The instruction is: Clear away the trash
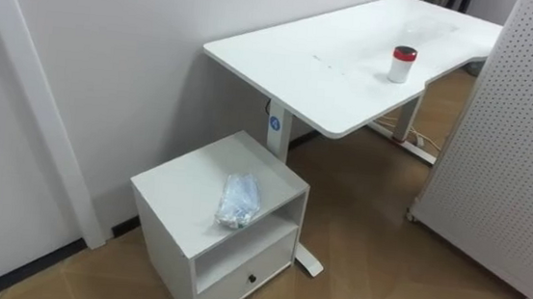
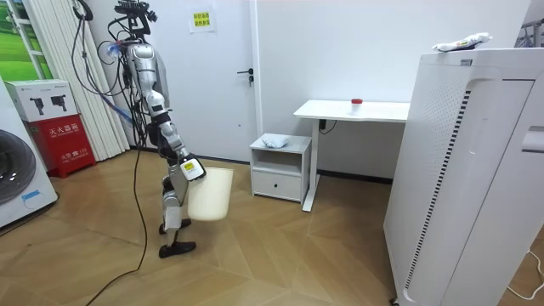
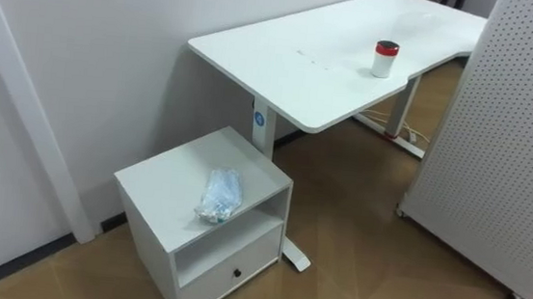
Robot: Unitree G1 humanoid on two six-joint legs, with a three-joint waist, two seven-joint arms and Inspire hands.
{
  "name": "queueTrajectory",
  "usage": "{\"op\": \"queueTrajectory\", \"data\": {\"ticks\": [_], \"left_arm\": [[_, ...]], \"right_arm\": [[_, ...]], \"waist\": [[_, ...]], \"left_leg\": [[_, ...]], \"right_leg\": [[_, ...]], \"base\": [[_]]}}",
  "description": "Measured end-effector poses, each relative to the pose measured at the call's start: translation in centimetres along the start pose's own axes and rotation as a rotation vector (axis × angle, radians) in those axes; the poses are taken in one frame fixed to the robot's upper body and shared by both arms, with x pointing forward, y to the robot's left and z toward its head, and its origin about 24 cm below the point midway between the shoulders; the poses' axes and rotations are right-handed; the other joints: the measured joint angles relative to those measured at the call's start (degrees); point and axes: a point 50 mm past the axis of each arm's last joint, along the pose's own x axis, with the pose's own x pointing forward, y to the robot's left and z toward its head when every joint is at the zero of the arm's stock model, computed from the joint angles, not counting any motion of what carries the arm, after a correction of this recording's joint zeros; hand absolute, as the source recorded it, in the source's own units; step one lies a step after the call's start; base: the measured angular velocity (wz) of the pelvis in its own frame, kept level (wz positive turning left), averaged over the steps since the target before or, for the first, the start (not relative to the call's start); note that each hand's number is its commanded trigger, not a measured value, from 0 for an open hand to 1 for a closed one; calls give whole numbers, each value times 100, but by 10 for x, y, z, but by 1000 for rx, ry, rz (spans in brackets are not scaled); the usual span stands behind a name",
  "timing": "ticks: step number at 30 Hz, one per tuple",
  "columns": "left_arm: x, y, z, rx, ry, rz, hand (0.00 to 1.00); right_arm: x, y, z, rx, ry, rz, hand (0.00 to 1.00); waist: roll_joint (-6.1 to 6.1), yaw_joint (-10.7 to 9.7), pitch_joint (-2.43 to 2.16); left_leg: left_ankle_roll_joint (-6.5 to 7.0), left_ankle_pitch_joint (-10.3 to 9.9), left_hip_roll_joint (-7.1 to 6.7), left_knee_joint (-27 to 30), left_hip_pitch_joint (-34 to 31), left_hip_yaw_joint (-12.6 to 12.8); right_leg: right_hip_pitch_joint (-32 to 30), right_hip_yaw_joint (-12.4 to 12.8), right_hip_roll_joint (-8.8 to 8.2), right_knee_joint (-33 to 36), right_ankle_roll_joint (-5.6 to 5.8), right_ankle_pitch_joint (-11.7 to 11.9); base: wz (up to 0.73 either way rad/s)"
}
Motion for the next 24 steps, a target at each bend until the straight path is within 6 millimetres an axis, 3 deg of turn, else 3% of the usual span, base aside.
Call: {"op": "queueTrajectory", "data": {"ticks": [7,10,13,14,17,20,21,22,23,24], "left_arm": [[0,0,0,0,5,-2,0],[1,-2,-1,4,18,-12,0],[0,-2,-4,12,40,-23,0],[1,-1,-5,17,43,-23,0],[2,1,-3,24,37,-18,0],[1,0,-6,28,55,-22,0],[0,-1,-8,33,65,-23,0],[0,-1,-9,36,70,-23,0],[0,-2,-11,48,76,-28,0],[-1,-4,-9,61,66,-39,0]], "right_arm": [[0,0,0,-1,1,10,100],[0,-1,0,18,2,14,100],[0,-3,0,43,7,3,100],[0,-4,0,54,4,-1,100],[0,-8,1,67,-2,-12,100],[0,-11,3,66,-10,-23,100],[-1,-14,3,68,-7,-37,100],[-1,-15,4,68,-9,-44,100],[-1,-19,3,74,-8,-60,100],[-2,-25,0,86,2,-86,100]], "waist": [[-42,0,1],[-41,-5,-8],[-37,-10,27],[-86,-10,48],[-77,-25,33],[-106,-46,17],[-141,-56,37],[-146,-79,58],[-163,-135,47],[-170,-143,51]], "left_leg": [[-2,-7,14,47,-56,7],[-23,-143,104,348,-234,-9],[-63,-427,200,1014,-477,-3],[-90,-556,207,1328,-608,0],[-176,-834,306,1916,-819,-3],[-204,-833,346,2395,-1058,22],[-247,-762,376,2774,-1224,38],[-206,-669,384,3120,-1430,18],[-161,-660,233,3326,-1740,-47],[-149,-628,-21,2958,-2017,-34]], "right_leg": [[-49,-1,6,30,0,0],[-161,-113,25,217,-21,-76],[-333,-168,53,726,-74,-359],[-451,-188,52,999,-103,-524],[-666,-225,46,1613,-195,-929],[-802,-170,43,1924,-308,-1176],[-800,-129,57,1984,-355,-1229],[-760,-48,86,1989,-385,-1249],[-664,150,94,1997,-444,-1307],[-648,314,46,1987,-452,-1363]], "base": [[0],[2],[0],[5],[7],[7],[9],[19],[37],[28]]}}
